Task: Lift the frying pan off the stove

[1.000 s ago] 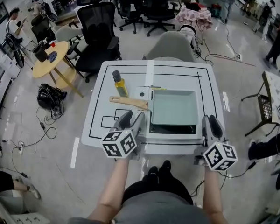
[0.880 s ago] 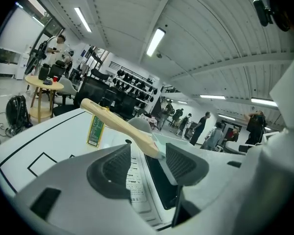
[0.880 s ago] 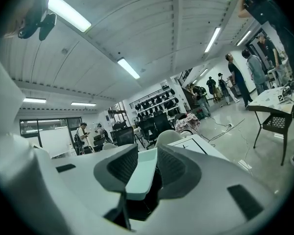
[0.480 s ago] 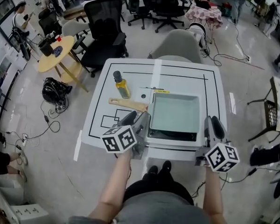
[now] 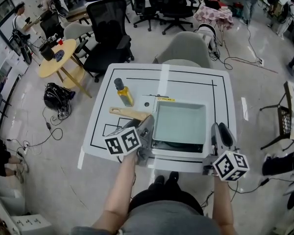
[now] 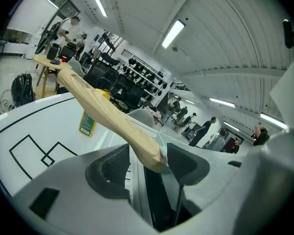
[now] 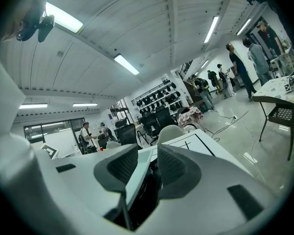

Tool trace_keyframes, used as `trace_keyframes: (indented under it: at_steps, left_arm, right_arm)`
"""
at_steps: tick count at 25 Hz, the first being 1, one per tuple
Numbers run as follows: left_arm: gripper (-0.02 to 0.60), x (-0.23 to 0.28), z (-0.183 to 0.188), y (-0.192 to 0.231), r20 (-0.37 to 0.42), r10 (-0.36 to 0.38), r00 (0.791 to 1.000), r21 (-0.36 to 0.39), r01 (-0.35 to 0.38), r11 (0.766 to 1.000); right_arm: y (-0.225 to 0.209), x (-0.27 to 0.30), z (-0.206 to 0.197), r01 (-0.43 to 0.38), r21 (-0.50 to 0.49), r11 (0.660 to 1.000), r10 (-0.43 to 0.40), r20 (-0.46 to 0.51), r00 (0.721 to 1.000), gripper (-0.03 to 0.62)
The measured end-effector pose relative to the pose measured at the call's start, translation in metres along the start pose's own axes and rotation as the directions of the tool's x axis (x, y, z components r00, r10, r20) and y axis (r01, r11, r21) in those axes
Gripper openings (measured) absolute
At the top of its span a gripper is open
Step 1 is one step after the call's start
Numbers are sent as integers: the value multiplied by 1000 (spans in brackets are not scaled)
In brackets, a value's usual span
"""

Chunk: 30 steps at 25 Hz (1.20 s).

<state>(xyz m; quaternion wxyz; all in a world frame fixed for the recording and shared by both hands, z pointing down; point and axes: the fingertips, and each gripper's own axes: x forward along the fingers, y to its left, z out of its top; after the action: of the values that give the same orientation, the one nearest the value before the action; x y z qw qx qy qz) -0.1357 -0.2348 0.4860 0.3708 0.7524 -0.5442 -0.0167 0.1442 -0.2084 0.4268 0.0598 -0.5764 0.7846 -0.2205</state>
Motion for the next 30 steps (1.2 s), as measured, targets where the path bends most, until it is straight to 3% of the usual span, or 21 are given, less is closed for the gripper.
trace_keyframes:
  at_steps: [16,30]
  left_arm:
    - [226,17,8,3,-8,12,1000,-9,-12,1000]
    - [222,16,7,7,-12,19,1000,-14,-19,1000]
  right_arm:
    - [-3,11,-5,-15,13,1000,15,-31,999,118]
    - [19,35,-29,-75,32,997,79,-149,986,184]
